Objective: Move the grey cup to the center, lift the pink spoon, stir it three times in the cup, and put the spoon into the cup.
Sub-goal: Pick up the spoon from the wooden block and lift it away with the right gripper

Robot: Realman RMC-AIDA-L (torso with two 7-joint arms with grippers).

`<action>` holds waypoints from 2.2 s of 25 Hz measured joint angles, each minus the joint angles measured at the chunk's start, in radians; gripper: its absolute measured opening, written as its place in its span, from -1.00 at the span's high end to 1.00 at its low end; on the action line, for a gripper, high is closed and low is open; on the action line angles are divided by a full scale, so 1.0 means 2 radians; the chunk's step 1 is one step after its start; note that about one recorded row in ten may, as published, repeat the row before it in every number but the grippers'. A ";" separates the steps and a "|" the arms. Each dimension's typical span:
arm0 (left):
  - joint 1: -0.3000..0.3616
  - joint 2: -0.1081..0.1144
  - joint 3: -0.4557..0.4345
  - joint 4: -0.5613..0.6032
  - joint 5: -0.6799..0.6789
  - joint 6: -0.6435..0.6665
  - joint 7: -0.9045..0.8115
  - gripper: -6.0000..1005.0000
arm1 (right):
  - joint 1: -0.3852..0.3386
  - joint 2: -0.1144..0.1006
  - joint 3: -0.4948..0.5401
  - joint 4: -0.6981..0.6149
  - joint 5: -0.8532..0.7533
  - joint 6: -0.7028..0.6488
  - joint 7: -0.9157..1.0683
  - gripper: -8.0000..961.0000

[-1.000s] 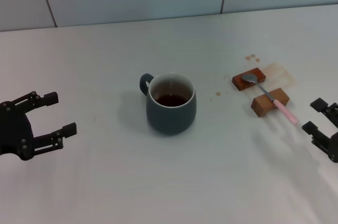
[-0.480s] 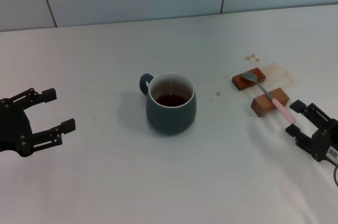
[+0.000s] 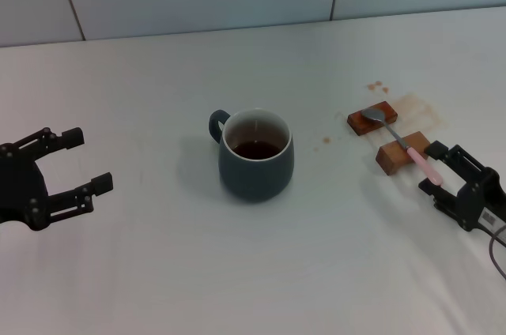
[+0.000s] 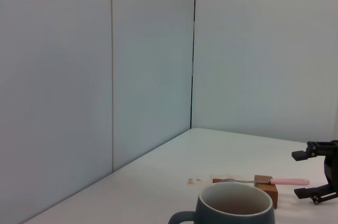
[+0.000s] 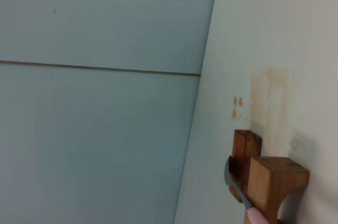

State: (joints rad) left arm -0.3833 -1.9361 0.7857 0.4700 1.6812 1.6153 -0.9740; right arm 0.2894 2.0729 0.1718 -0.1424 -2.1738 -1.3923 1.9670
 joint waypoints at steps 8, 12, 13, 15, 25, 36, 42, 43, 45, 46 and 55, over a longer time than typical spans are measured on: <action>0.000 -0.002 -0.002 0.003 0.000 0.000 -0.001 -0.66 | 0.014 -0.002 0.000 0.001 0.000 0.014 0.004 -0.66; -0.002 -0.003 -0.007 0.003 0.000 0.000 -0.001 -0.66 | 0.016 -0.002 0.000 0.001 0.000 0.018 0.005 -0.63; -0.002 -0.003 -0.008 0.004 0.000 0.000 -0.001 -0.66 | 0.018 -0.002 0.000 0.001 0.000 0.019 0.006 -0.62; -0.003 -0.003 -0.008 0.004 0.000 0.000 -0.001 -0.66 | 0.019 -0.002 0.000 0.001 0.000 0.019 0.006 -0.60; -0.004 -0.005 -0.008 0.004 0.000 -0.001 -0.001 -0.66 | 0.023 -0.002 -0.018 0.000 0.000 0.022 0.013 -0.53; -0.005 -0.005 -0.008 0.004 -0.001 0.001 -0.001 -0.66 | 0.014 0.001 -0.014 0.000 0.006 0.034 0.020 0.08; -0.005 -0.005 -0.010 0.004 -0.001 0.002 -0.001 -0.66 | 0.014 0.001 -0.008 0.000 0.008 0.032 0.013 0.53; -0.005 -0.005 -0.012 0.004 -0.001 0.002 -0.001 -0.66 | 0.013 0.001 -0.004 0.000 0.009 0.032 0.008 0.55; -0.004 -0.005 -0.013 0.004 -0.001 0.003 -0.001 -0.66 | 0.012 0.001 0.002 0.000 0.009 0.029 -0.002 0.60; -0.004 -0.005 -0.013 0.004 -0.001 0.003 -0.001 -0.66 | 0.012 0.001 0.006 0.001 0.009 0.023 -0.014 0.62; -0.004 -0.009 -0.013 0.003 0.001 0.002 0.000 -0.66 | 0.015 0.003 0.097 0.007 0.009 -0.045 -0.251 0.74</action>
State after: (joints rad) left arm -0.3912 -1.9539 0.7593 0.4752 1.6834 1.6183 -0.9741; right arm 0.3199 2.0794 0.3668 -0.1287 -2.1551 -1.4832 1.4654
